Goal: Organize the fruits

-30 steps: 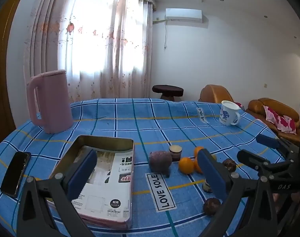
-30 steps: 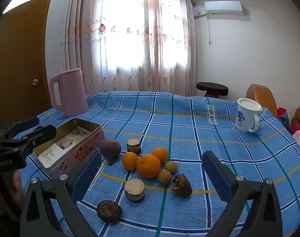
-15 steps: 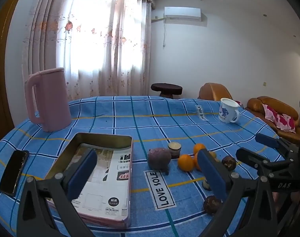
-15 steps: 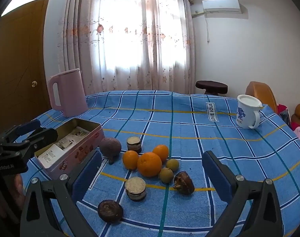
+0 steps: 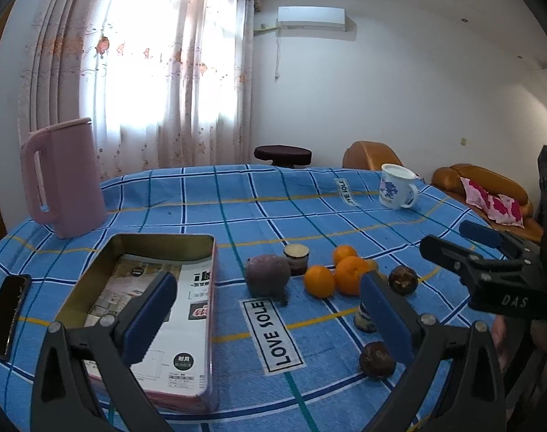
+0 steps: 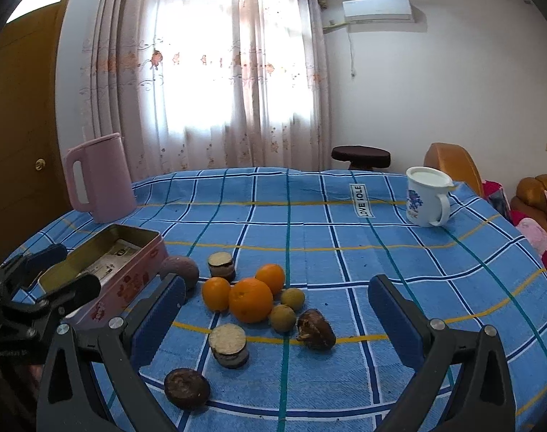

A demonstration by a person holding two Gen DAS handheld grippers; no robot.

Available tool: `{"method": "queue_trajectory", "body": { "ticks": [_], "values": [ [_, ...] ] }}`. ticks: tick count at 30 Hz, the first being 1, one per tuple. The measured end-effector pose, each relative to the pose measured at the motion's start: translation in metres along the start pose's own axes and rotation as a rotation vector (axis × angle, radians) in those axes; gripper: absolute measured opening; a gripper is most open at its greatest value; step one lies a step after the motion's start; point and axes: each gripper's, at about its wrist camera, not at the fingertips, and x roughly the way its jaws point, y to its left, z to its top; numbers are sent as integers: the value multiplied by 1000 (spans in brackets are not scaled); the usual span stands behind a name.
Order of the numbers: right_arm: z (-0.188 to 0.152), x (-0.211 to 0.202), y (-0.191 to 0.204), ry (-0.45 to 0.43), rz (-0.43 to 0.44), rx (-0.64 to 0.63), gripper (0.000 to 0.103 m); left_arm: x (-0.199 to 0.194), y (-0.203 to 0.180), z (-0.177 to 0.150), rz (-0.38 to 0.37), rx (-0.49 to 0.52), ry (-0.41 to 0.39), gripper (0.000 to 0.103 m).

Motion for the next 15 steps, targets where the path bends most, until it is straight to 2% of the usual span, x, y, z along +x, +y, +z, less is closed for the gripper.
{"method": "queue_trajectory", "body": {
  "ticks": [5, 15],
  "values": [
    [1, 1, 3, -5, -15, -9, 102, -3, 3, -2, -16, -9, -9, 103],
    [-1, 7, 2, -10, 17, 1, 102, -7, 11, 2, 27, -27, -31, 103]
  ]
}}
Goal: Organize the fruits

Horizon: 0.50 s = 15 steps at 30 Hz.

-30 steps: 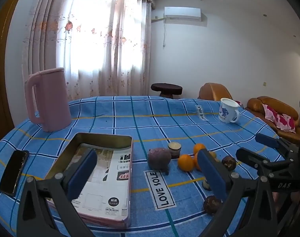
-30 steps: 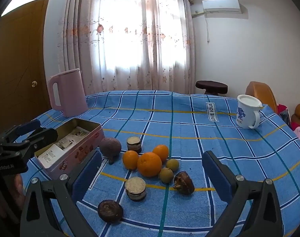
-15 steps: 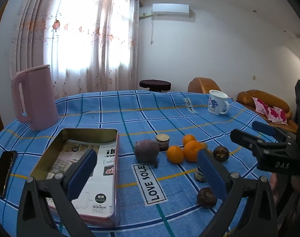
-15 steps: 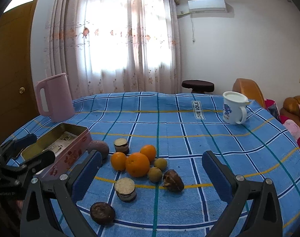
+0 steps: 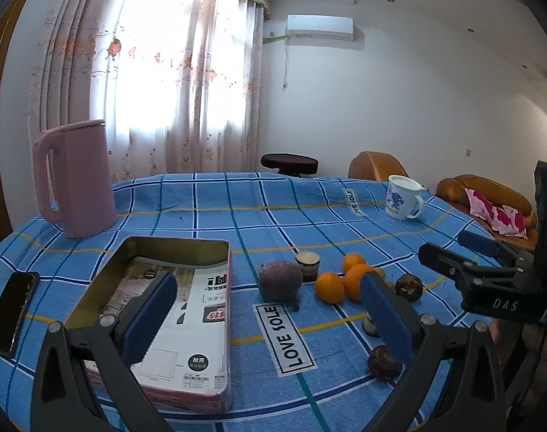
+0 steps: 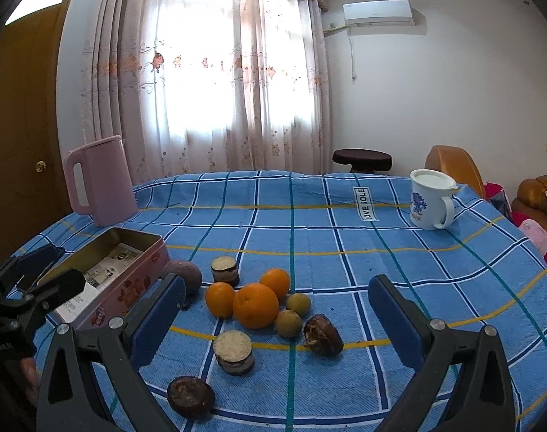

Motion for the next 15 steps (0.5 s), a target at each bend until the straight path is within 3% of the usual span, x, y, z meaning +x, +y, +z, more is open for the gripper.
{"method": "queue_trajectory", "body": {
  "ticks": [15],
  "values": [
    [-9, 4, -17, 0, 19, 29, 102, 8, -21, -1, 19, 43, 17, 103]
  ]
}}
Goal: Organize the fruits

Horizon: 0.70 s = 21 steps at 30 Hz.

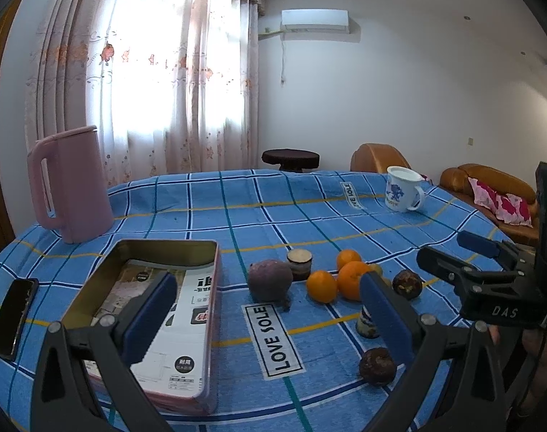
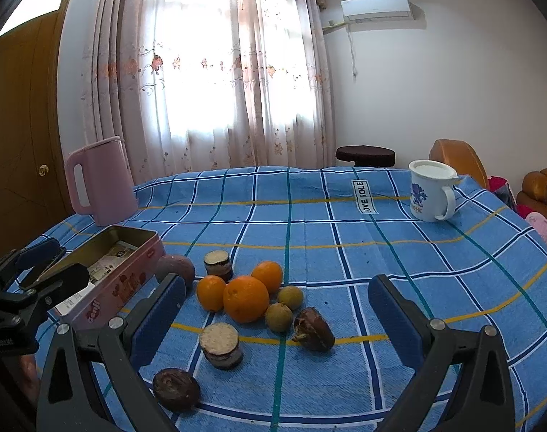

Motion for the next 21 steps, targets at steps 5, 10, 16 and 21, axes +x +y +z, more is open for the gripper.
{"method": "queue_trajectory", "body": {
  "ticks": [5, 10, 16, 21],
  "values": [
    [-1, -1, -4, 0, 0, 11, 102, 1, -3, -1, -3, 6, 4, 103],
    [-1, -1, -4, 2, 0, 8, 102, 1, -3, -2, -5, 5, 8, 103],
    [-2, -1, -4, -1, -10, 3, 102, 3, -6, -4, -11, 9, 13, 103],
    [-4, -2, -6, 0, -13, 11, 102, 4, -11, -5, -13, 18, 20, 103]
  ]
}}
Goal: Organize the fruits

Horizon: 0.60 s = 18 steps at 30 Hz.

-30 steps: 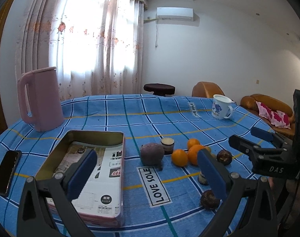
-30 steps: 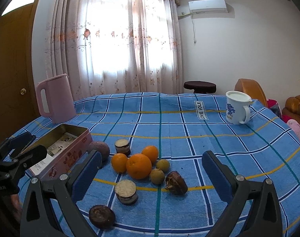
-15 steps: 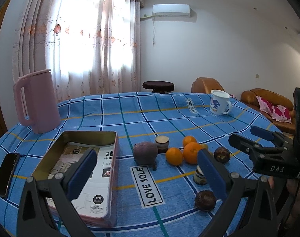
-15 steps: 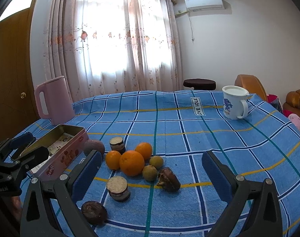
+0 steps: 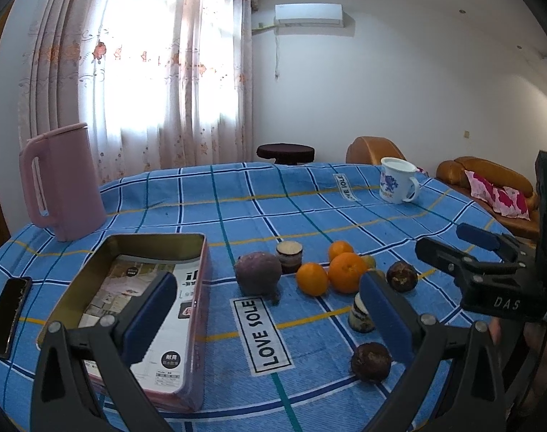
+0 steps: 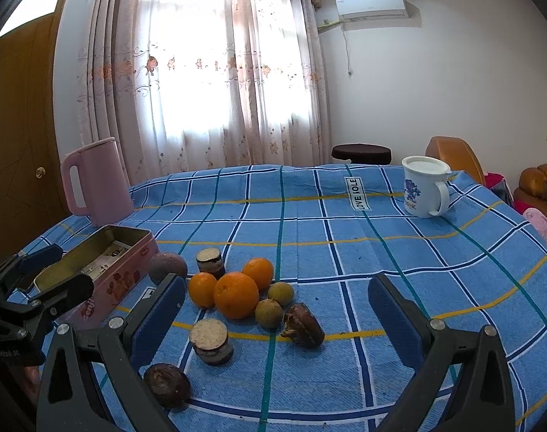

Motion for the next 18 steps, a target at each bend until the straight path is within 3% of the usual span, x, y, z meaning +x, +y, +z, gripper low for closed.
{"method": "queue_trajectory", "body": {
  "ticks": [14, 18],
  "values": [
    [-9, 0, -13, 6, -19, 21, 102, 9, -6, -7, -8, 5, 18, 103],
    [-13, 3, -20, 22, -22, 28, 102, 9, -10, -11, -47, 7, 17, 103]
  ]
}}
